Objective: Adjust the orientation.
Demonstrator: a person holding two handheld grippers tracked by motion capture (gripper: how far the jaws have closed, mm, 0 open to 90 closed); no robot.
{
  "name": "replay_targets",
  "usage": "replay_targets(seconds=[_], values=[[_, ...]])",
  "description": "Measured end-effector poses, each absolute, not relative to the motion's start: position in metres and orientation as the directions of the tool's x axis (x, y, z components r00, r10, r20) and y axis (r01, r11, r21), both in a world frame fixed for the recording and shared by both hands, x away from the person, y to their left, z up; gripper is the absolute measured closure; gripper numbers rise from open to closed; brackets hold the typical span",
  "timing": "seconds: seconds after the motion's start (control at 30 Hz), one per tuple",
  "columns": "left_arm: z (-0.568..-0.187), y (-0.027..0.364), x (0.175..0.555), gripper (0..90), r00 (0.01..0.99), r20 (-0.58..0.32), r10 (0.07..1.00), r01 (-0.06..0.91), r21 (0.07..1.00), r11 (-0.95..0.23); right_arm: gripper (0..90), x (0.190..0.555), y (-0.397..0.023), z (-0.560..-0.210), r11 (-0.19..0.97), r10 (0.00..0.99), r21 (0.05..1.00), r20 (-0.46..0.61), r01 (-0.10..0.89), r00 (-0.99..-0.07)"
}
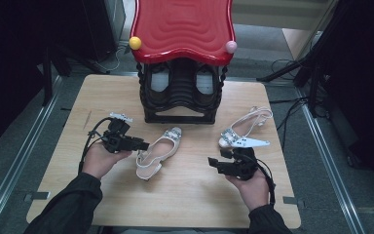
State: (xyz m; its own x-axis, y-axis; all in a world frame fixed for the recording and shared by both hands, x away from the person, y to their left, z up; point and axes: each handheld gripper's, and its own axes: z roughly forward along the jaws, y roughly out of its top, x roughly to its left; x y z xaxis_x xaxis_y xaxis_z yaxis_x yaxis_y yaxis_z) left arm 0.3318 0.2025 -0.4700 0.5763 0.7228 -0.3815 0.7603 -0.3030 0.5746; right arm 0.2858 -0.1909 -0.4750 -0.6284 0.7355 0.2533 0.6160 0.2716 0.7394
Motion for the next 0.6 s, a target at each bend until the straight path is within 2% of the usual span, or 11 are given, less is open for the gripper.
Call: replay_targets(seconds=[0.13, 0.4, 0.6], values=[[-0.463, 0.214, 0.326, 60.2, 0.567, -0.398, 0.721, 0.761, 0.588, -0.274, 39.4, 0.289, -0.184, -0.477, 0.284, 0.73, 0.739, 0.247, 0.611, -0.637], [-0.467, 0.221, 0.317, 68.9, 0.544, -0.394, 0.74, 0.776, 0.572, -0.266, 44.1, 0.297, -0.163, -0.482, 0.305, 0.71, 0.737, 0.246, 0.603, -0.66], [-0.472, 0.224, 0.312, 81.4, 0.541, -0.419, 0.73, 0.785, 0.563, -0.258, 51.3, 0.3, -0.144, -0.486, 0.336, 0.679, 0.737, 0.243, 0.587, -0.693]])
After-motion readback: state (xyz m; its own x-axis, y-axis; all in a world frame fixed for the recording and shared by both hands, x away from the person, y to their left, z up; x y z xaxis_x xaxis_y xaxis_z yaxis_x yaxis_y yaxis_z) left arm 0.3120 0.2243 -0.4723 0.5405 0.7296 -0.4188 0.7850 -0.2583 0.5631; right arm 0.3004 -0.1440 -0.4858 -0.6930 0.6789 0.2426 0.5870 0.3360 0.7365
